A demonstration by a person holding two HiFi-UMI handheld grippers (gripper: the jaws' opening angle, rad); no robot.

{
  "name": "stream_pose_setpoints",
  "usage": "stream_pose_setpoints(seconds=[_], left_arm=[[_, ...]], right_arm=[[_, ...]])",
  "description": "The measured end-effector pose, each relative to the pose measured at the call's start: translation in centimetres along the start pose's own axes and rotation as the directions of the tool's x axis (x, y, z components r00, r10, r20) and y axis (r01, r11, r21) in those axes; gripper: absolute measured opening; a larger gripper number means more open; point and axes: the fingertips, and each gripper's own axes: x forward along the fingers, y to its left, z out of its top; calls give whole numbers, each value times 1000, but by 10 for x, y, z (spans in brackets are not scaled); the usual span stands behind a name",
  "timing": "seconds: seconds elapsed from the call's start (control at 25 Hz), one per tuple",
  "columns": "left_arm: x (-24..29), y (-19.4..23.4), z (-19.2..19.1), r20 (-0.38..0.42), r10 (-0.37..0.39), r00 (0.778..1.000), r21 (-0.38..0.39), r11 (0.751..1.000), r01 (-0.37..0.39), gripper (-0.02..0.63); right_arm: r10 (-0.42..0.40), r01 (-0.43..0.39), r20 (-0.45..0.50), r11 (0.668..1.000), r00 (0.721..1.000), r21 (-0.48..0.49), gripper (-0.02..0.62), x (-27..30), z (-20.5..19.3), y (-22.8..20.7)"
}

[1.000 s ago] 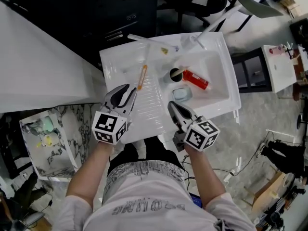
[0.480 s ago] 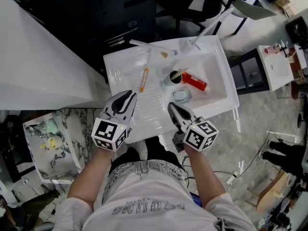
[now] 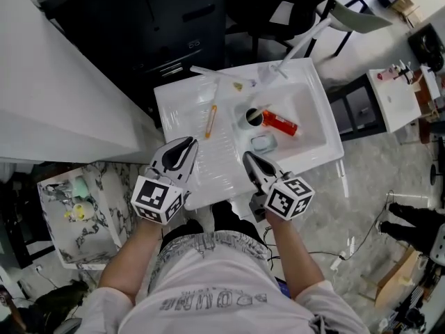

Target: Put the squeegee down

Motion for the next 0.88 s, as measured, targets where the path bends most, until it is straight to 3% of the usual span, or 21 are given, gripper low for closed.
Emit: stream_pose_setpoints(seconds=[0.88], left_arm=[[-14,-5,35,49,-98,994,6,995,98,29]], right_arm=[[-3,3,25,1000,1000,-4,8,10,13,18]])
